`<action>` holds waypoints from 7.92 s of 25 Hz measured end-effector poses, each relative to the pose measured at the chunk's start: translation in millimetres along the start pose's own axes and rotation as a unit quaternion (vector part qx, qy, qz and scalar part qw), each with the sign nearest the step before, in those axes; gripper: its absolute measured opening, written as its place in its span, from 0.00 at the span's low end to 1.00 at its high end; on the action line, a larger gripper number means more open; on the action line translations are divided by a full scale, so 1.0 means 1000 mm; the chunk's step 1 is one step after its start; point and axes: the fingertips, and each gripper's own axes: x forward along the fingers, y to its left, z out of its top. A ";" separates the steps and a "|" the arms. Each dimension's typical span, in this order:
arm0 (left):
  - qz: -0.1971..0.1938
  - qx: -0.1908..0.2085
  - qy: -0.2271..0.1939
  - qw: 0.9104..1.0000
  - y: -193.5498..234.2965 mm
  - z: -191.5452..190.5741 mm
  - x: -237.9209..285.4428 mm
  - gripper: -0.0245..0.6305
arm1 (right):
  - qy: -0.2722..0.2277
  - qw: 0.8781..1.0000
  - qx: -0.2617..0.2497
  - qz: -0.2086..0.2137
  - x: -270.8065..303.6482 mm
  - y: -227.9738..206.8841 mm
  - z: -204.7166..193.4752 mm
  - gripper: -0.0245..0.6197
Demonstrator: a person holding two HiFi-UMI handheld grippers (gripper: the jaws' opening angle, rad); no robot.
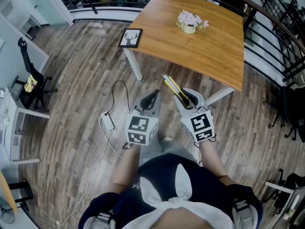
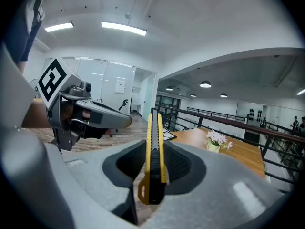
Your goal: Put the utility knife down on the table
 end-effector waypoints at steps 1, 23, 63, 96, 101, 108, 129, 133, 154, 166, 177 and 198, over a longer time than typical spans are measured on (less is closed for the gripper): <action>-0.002 0.000 0.001 1.000 -0.001 -0.001 0.003 0.07 | 0.003 1.000 -0.009 -0.004 0.000 -0.003 -0.002 0.21; -0.043 -0.004 0.011 0.999 0.120 0.031 0.139 0.07 | 0.018 0.999 -0.022 -0.040 0.144 -0.094 0.025 0.22; -0.098 -0.008 0.028 0.995 0.293 0.048 0.270 0.07 | 0.043 0.996 0.011 -0.080 0.341 -0.167 0.048 0.22; -0.059 -0.016 0.038 0.997 0.357 0.079 0.387 0.07 | 0.020 0.998 -0.012 -0.066 0.422 -0.290 0.080 0.22; -0.053 -0.020 0.040 0.998 0.360 0.080 0.398 0.07 | 0.025 0.998 -0.008 -0.060 0.427 -0.298 0.075 0.22; -0.047 -0.022 0.052 0.997 0.361 0.074 0.405 0.07 | 0.027 0.999 -0.002 -0.046 0.436 -0.303 0.067 0.22; -0.009 -0.034 0.083 0.996 0.389 0.062 0.430 0.07 | 0.056 0.998 -0.001 0.006 0.472 -0.327 0.033 0.22; 0.001 -0.038 0.091 0.995 0.397 0.055 0.433 0.07 | 0.064 0.998 -0.002 0.021 0.482 -0.327 0.024 0.22; 0.017 -0.053 0.113 0.992 0.405 0.040 0.458 0.07 | 0.103 0.992 -0.008 0.067 0.508 -0.336 -0.016 0.22; 0.017 -0.051 0.119 0.991 0.404 0.036 0.463 0.07 | 0.118 0.989 -0.025 0.081 0.512 -0.338 -0.027 0.22; 0.014 -0.050 0.124 0.991 0.398 0.034 0.465 0.07 | 0.128 0.987 -0.030 0.089 0.512 -0.338 -0.037 0.22; 0.014 -0.054 0.135 0.989 0.395 0.027 0.465 0.07 | 0.150 0.983 -0.023 0.101 0.519 -0.333 -0.062 0.22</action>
